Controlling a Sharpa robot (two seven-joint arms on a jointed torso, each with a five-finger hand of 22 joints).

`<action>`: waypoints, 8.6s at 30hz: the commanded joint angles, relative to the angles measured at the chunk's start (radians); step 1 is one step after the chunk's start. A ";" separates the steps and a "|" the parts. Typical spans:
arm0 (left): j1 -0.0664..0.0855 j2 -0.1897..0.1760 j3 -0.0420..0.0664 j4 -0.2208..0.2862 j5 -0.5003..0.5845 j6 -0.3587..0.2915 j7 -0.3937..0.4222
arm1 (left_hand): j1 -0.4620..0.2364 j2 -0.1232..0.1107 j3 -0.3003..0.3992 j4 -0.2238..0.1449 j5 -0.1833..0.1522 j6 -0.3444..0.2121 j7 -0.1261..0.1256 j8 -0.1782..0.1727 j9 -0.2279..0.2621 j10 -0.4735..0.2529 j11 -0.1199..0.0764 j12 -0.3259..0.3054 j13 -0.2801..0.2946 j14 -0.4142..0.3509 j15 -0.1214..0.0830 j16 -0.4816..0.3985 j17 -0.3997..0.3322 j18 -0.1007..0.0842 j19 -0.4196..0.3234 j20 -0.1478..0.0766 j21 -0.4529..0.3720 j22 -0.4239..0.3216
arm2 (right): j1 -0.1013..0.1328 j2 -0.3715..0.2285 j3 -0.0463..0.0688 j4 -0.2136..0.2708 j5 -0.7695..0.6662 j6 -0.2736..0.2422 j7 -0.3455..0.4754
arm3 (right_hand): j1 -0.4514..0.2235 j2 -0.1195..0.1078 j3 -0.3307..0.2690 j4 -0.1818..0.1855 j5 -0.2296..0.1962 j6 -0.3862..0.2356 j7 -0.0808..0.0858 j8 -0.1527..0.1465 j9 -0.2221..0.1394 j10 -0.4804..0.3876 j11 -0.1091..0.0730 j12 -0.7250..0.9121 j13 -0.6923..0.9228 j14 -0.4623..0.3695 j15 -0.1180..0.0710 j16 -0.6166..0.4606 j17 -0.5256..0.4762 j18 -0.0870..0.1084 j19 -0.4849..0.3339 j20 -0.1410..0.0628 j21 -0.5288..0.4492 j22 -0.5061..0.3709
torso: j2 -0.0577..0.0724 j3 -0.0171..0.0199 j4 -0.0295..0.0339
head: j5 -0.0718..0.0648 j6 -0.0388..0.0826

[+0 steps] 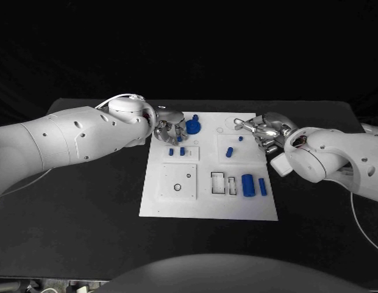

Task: Assemble the parts on the task board

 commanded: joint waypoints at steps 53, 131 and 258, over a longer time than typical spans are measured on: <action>0.006 -0.261 0.001 0.263 1.086 -0.585 0.351 | -0.362 0.037 -0.429 0.008 0.197 0.065 0.069 0.024 -0.004 0.105 -0.036 0.023 0.009 -0.302 -0.035 -0.853 -0.589 0.166 -0.491 -0.021 -1.010 -0.205 | 0.043 0.023 0.001 -0.098 -0.949 0.016 -0.051 | 0.339 -0.120 0.109 -0.070 -0.133 0.129 -0.068 -0.010 -0.012 -0.480 -0.023 -1.389 -1.118 0.106 -0.027 0.004 0.263 -0.007 0.106 -0.024 0.004 0.263 | -0.001 -0.0013 0.0050 | -0.032 0.029; -0.001 -0.266 0.001 0.329 1.454 -0.596 0.457 | -0.414 0.061 -0.411 0.007 0.210 -0.039 0.131 0.035 0.000 -0.116 0.044 0.068 0.004 -0.721 0.092 -1.153 -1.049 0.168 -0.710 0.120 -1.501 -0.717 | 0.021 0.148 0.001 -0.162 -1.143 0.337 -0.281 | 0.383 -0.123 0.199 -0.101 -0.164 0.278 -0.101 -0.010 -0.030 -0.333 -0.092 -1.478 -1.247 0.106 -0.103 0.004 0.263 -0.007 0.106 -0.096 0.004 0.263 | -0.001 -0.0006 0.0040 | -0.059 0.022; -0.007 -0.209 0.001 0.272 1.453 -0.568 0.444 | -0.413 0.076 -0.408 0.006 0.209 -0.041 0.131 0.039 0.001 -0.120 0.044 0.075 0.004 -0.725 0.092 -1.144 -1.064 0.168 -0.706 0.120 -1.502 -0.732 | -0.042 0.254 0.004 0.056 -1.266 0.206 -0.074 | 0.385 -0.161 0.264 -0.128 -0.158 0.334 -0.082 -0.023 -0.026 -0.264 -0.077 -1.512 -1.249 0.106 -0.082 0.004 0.263 -0.007 0.106 -0.082 0.004 0.263 | 0.001 0.0000 0.0047 | 0.003 -0.010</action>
